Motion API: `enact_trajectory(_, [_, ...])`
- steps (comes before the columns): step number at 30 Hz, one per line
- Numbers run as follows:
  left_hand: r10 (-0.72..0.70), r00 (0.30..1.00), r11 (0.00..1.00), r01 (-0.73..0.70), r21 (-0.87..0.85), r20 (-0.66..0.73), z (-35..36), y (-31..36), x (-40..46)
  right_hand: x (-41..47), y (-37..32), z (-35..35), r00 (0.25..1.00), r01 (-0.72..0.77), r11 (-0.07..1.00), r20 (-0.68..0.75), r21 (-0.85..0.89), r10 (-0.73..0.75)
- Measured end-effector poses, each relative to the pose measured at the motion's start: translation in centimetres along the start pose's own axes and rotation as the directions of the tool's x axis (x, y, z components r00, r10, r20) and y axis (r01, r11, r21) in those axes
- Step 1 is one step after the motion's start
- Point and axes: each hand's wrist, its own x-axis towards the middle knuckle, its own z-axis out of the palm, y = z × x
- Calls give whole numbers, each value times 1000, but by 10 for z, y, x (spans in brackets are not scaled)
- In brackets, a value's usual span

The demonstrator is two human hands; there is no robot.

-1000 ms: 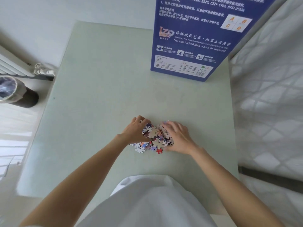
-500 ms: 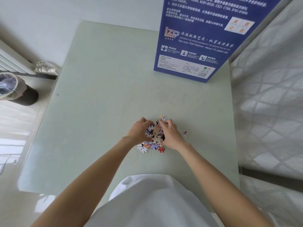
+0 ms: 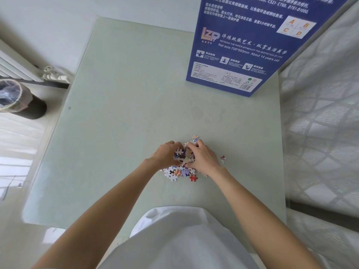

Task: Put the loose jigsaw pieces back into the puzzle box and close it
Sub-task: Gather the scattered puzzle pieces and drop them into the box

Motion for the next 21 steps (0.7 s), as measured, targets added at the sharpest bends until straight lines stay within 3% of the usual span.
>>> enact_trajectory(10, [-28,999,999,29,17,-42,-2,1,-1,-2,9,-7,994,36,998,-101,54,-30])
enact_trajectory(21, [-104,982,992,90,-94,-157,-17,0,-5,-8,26,-13,981,16,966,-189,258,34])
